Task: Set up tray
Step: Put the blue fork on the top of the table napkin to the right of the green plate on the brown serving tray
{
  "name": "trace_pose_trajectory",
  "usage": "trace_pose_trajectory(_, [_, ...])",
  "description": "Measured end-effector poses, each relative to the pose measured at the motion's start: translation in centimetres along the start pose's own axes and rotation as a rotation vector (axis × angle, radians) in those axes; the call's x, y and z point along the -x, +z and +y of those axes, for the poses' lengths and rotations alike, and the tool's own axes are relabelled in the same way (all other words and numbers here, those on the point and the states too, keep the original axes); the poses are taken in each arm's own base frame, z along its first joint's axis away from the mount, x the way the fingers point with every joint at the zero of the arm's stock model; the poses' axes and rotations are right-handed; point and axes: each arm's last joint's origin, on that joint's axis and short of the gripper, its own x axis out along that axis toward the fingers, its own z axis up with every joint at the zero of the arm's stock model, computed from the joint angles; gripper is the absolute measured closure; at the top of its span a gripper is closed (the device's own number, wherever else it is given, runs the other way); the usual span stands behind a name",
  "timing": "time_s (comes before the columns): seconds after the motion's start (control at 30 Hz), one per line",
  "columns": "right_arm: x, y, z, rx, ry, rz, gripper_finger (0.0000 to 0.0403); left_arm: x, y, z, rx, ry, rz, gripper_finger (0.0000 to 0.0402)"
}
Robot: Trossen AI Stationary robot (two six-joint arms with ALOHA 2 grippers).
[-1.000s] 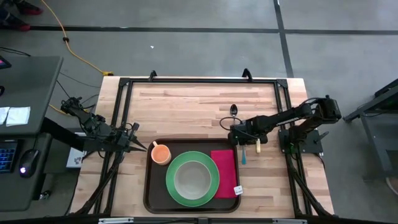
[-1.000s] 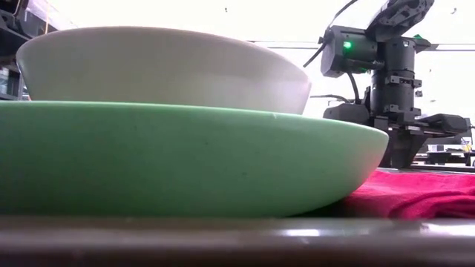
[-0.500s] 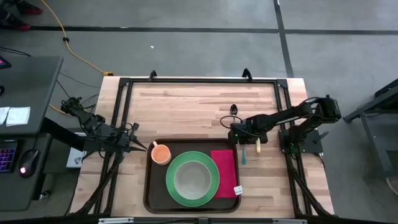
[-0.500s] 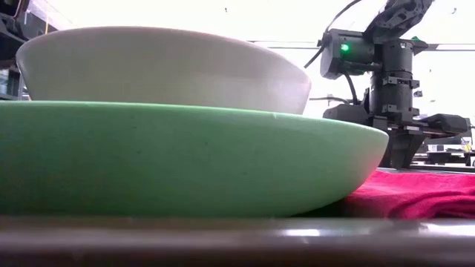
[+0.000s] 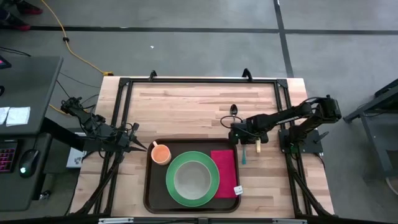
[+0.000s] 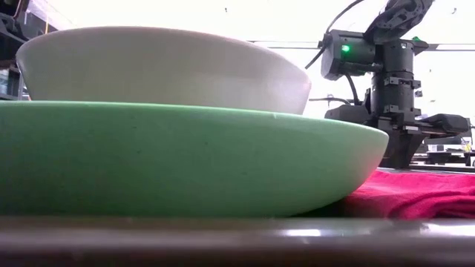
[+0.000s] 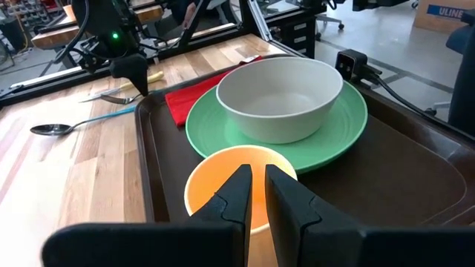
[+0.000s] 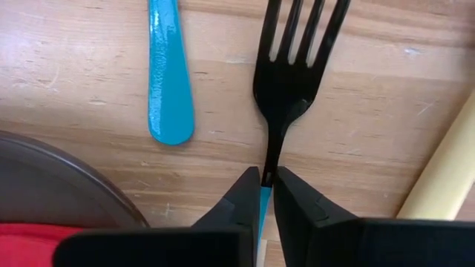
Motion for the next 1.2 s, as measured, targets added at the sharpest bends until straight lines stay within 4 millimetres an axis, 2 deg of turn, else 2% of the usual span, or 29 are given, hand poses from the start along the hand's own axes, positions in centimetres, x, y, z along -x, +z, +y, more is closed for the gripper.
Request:
trace_pose_trajectory(0.27, [0.0, 0.0, 0.0, 0.000, -0.002, -0.004, 0.0400, 0.0, 0.0, 0.0, 0.001, -0.001, 0.000, 0.0330])
trace_pose_trajectory(0.8, [0.1, 0.0, 0.0, 0.000, -0.004, -0.003, 0.0401, 0.0, 0.0, 0.0, 0.001, -0.004, -0.001, 0.0330])
trace_pose_trajectory(1.07, [1.5, 0.2, 0.8, 0.049, -0.057, -0.045, 0.0402, 0.0, 0.0, 0.0, 0.001, -0.004, -0.001, 0.0330])
trace_pose_trajectory(1.2, [1.5, 0.2, 0.8, 0.049, -0.058, -0.037, 0.0402, 0.0, 0.0, 0.0, 0.001, -0.003, -0.001, 0.0330])
